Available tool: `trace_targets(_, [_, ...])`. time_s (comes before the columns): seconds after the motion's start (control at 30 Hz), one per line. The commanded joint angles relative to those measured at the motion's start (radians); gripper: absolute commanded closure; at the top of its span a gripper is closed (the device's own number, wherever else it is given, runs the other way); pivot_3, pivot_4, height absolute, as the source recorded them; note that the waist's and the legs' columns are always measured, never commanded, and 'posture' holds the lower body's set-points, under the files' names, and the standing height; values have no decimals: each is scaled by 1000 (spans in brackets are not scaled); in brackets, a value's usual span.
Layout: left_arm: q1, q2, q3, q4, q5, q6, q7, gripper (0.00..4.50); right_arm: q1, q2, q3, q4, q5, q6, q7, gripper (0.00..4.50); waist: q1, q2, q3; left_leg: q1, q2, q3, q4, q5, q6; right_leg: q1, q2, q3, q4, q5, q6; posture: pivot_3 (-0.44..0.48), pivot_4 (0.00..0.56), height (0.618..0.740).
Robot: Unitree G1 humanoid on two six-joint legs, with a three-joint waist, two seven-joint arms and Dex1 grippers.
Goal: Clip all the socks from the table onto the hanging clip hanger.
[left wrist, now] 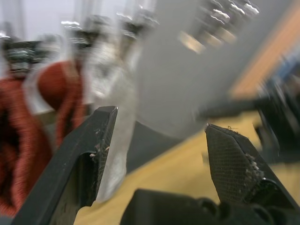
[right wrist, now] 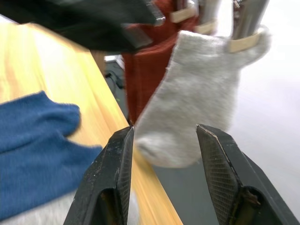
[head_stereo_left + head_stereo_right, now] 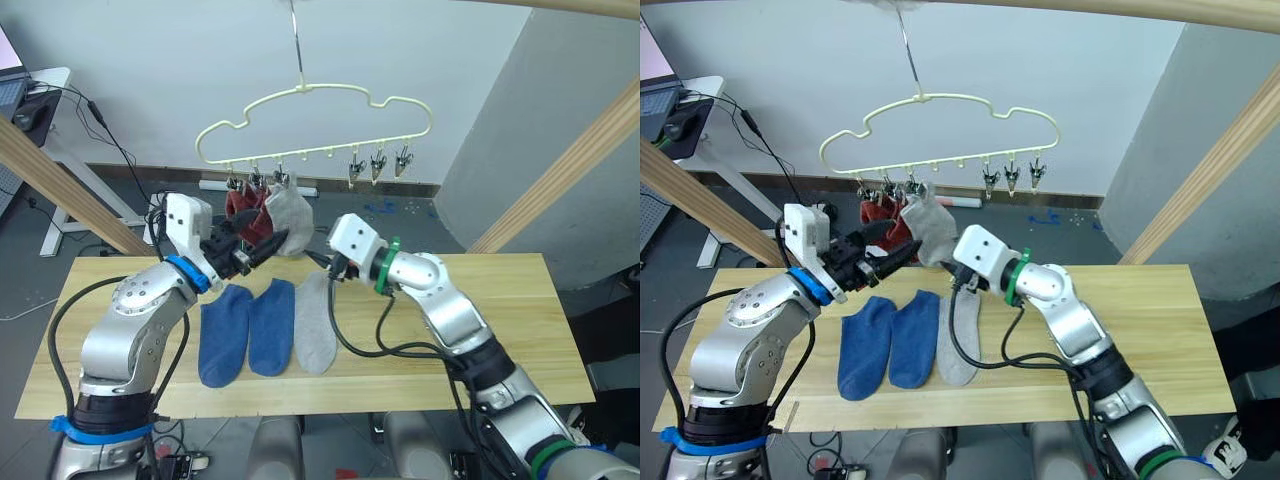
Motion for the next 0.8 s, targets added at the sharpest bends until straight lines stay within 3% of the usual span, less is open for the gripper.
trace_targets(0.03, [-3,17,-20,-62,-14,-56,-88,1087,-4,19,-90,-144,38,107,-61,2337,0,0,0,0,0,0,0,0,0,0,0,0,0,0,0,-49,316,721])
trace_targets(0.3, [-65,24,-31,-58,-33,-40,-155,1087,-67,121,-223,-202,136,301,-177,2337,-3,1,1,1,1,0,0,0,0,0,2,1,0,-3,4,-57,318,721])
trace_targets(0.37, [-76,19,-33,-65,-41,-28,-154,1087,-86,136,-227,-197,146,321,-197,2337,-3,1,1,0,1,1,0,0,0,0,2,1,0,-3,4,-56,293,721])
trace_targets(0.8, [-88,10,-40,-49,-20,-40,-145,1087,-175,181,-205,-132,162,268,-270,2337,-3,1,1,0,1,1,0,0,0,-1,1,1,0,0,0,-50,277,721])
